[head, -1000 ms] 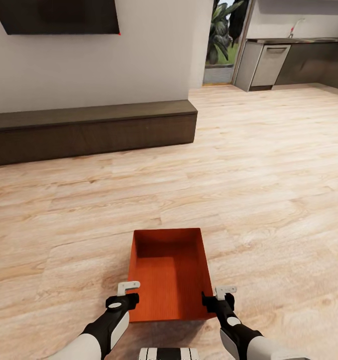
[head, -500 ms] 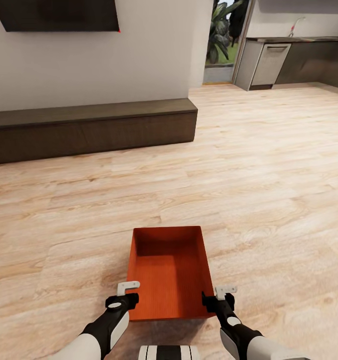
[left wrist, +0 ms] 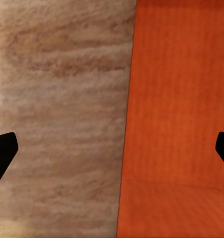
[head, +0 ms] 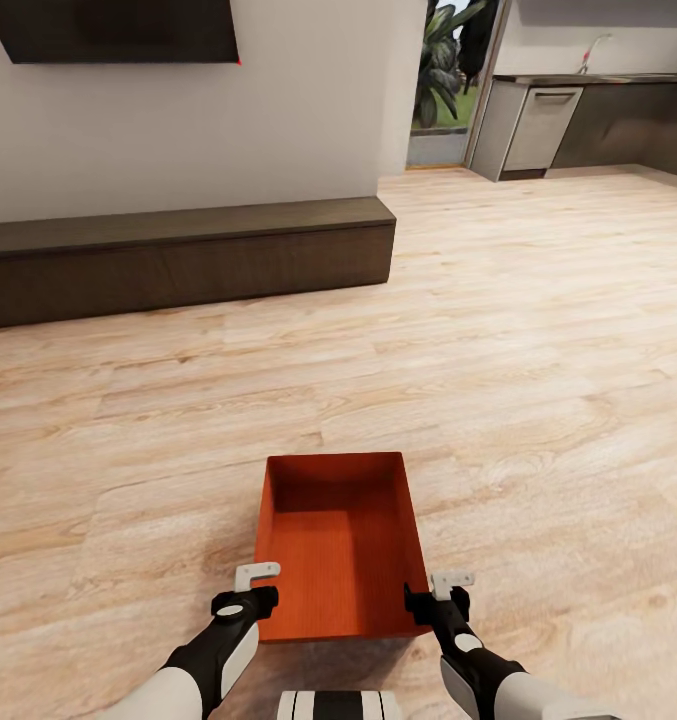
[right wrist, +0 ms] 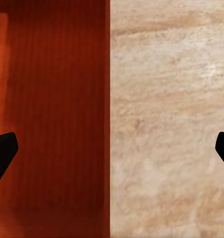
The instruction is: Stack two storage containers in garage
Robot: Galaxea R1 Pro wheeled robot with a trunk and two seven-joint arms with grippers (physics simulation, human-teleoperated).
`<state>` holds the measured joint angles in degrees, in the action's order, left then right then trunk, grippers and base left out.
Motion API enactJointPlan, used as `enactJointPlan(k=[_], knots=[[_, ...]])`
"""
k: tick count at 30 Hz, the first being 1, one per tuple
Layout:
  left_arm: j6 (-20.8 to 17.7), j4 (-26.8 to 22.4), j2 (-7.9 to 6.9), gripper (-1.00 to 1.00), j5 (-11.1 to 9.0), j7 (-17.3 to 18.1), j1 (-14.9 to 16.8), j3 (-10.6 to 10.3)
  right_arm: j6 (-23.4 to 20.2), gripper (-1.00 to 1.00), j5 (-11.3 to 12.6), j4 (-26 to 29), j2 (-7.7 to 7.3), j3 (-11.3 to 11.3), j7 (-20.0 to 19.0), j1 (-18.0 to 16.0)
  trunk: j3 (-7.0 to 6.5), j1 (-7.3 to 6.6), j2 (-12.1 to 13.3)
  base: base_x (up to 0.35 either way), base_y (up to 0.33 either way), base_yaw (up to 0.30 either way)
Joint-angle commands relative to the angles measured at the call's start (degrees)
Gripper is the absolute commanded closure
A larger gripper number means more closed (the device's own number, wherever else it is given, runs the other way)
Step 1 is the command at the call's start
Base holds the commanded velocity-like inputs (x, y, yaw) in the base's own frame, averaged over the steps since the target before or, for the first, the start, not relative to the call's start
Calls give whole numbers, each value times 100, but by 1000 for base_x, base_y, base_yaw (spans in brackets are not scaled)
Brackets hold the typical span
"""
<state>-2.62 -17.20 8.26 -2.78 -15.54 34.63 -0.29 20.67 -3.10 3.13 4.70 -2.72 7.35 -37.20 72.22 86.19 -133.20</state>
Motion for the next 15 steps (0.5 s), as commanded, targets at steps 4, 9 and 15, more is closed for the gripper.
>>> enactJointPlan(k=[4, 9, 15], knots=[[-28, -15, 7, -100, -29, -19, 0, -6, 7, -100, -33, -6, 4, -27, 49, -4, 4, -1, -1, 0, 0, 0], [-28, -14, 7, -100, -29, -19, -1, -6, 7, -100, -29, -6, 4, -27, 50, -6, 4, -1, -1, 0, 0, 0], [-28, -12, 1, -100, -29, -19, -1, -3, 6, -100, -29, -4, 4, -26, 48, -5, 4, -1, -1, 0, 0, 0]])
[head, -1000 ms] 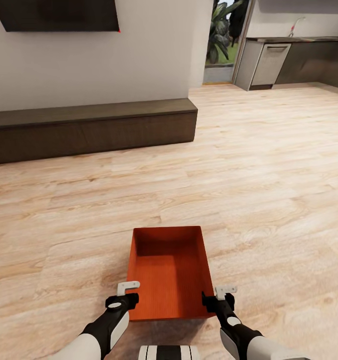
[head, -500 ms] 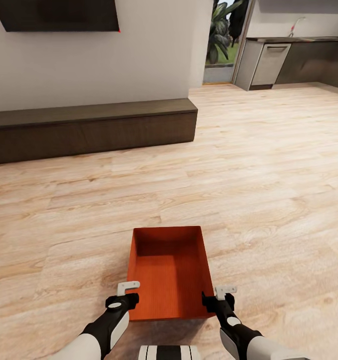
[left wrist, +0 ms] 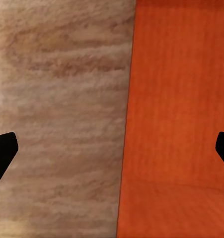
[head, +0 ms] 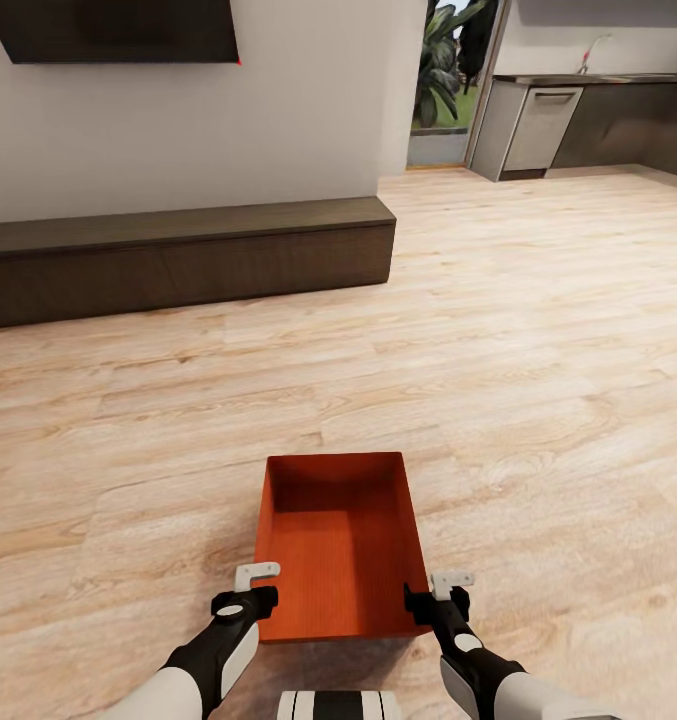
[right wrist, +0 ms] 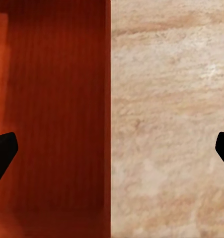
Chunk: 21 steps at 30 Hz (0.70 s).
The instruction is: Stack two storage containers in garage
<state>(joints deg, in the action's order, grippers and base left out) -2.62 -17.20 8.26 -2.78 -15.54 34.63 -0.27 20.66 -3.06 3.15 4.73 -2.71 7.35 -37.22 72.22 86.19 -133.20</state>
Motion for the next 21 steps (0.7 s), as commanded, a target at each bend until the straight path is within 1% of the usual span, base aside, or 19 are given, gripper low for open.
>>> enactJointPlan(k=[1, 14, 15, 21], knots=[[-28, -12, 1, -100, -29, -19, -1, -3, 8, -100, -34, -6, 1, -27, 49, -4, 4, -1, -1, 0, 0, 0], [-28, -8, -1, -100, -21, -44, -1, -24, 9, -100, -30, -8, 18, -19, 56, -3, 4, -1, -1, 0, 0, 0], [-28, -6, -4, 100, -20, -43, -1, -25, 9, 100, -29, -8, 19, -19, 56, -3, 4, -1, -1, 0, 0, 0], [-48, 14, -8, 100, -34, -44, -1, -20, 8, 100, -32, -6, 19, -19, 55, -3, 4, -1, -1, 0, 0, 0]])
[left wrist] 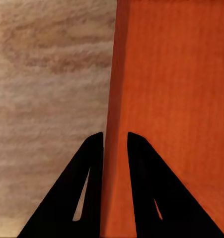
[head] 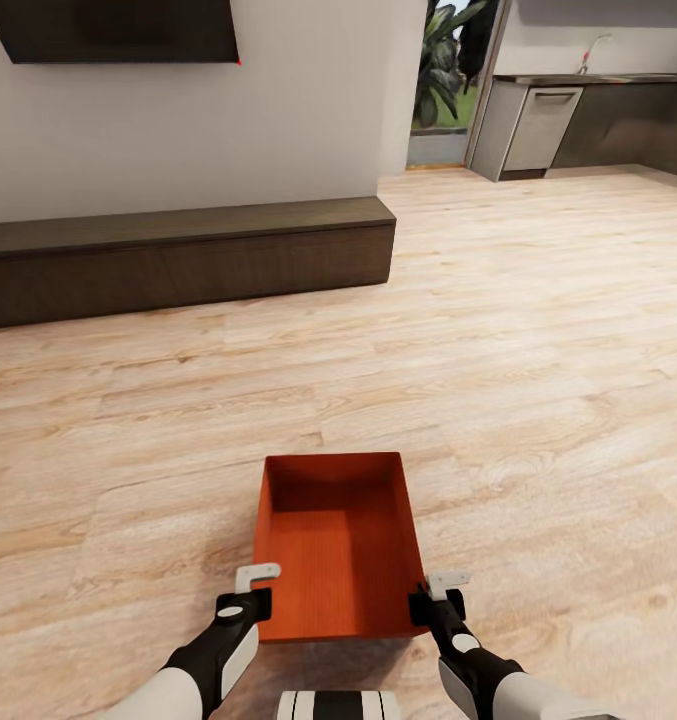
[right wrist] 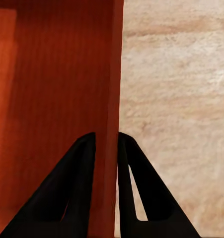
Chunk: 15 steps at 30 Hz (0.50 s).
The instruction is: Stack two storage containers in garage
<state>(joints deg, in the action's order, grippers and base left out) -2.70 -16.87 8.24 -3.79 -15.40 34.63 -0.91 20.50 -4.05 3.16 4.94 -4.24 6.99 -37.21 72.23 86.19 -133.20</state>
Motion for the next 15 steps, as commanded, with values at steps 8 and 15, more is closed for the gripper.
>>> enactJointPlan(k=[8, 15], knots=[[-30, -36, 5, 100, 80, -60, -1, 27, 24, 100, 63, -8, -18, 134, 92, -5, 4, -1, -1, 0, 0, 0], [-30, -35, 19, 100, 80, -62, -1, 37, 22, 100, 71, -8, -12, 134, 92, -4, 4, -1, -1, 0, 0, 0]])
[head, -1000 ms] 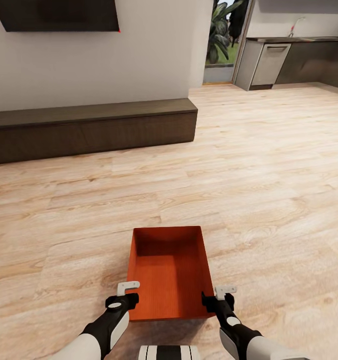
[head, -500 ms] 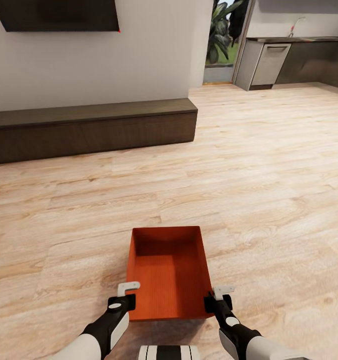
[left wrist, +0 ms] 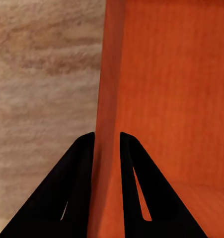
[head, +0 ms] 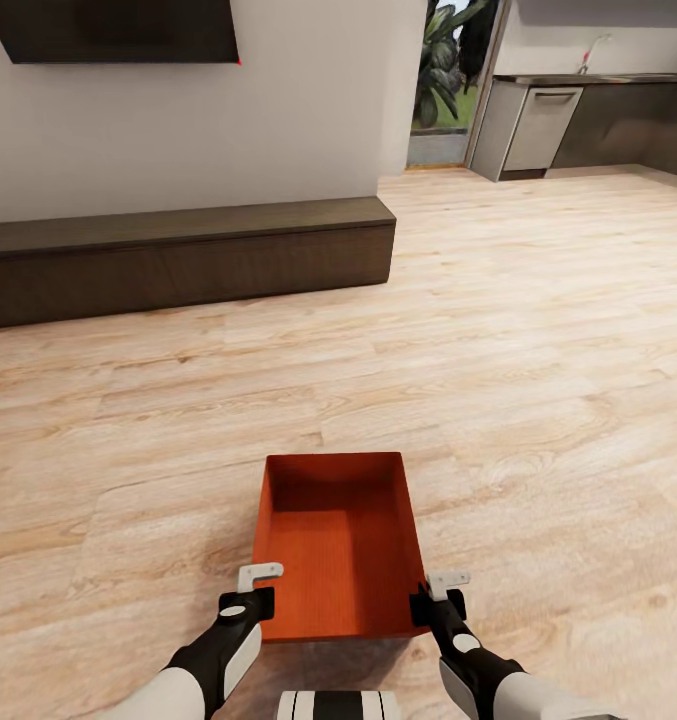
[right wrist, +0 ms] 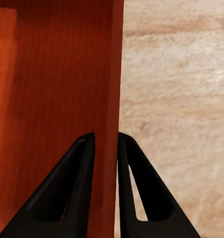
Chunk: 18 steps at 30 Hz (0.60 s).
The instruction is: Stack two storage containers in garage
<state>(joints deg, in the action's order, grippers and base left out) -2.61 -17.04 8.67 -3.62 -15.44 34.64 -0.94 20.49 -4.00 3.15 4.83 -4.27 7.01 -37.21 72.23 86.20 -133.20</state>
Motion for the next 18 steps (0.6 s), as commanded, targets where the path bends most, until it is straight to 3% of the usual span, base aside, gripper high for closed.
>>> enactJointPlan(k=[1, 18], knots=[[-38, -19, -23, 100, 63, -57, -1, 41, 23, 100, 64, -6, -1, 137, 90, -5, -14, -23, 39, 0, 0, 0], [-29, -19, -32, 100, 63, -55, -1, 58, 25, 100, 58, -5, 0, 137, 90, -5, -320, -396, 721, 0, 0, 0]])
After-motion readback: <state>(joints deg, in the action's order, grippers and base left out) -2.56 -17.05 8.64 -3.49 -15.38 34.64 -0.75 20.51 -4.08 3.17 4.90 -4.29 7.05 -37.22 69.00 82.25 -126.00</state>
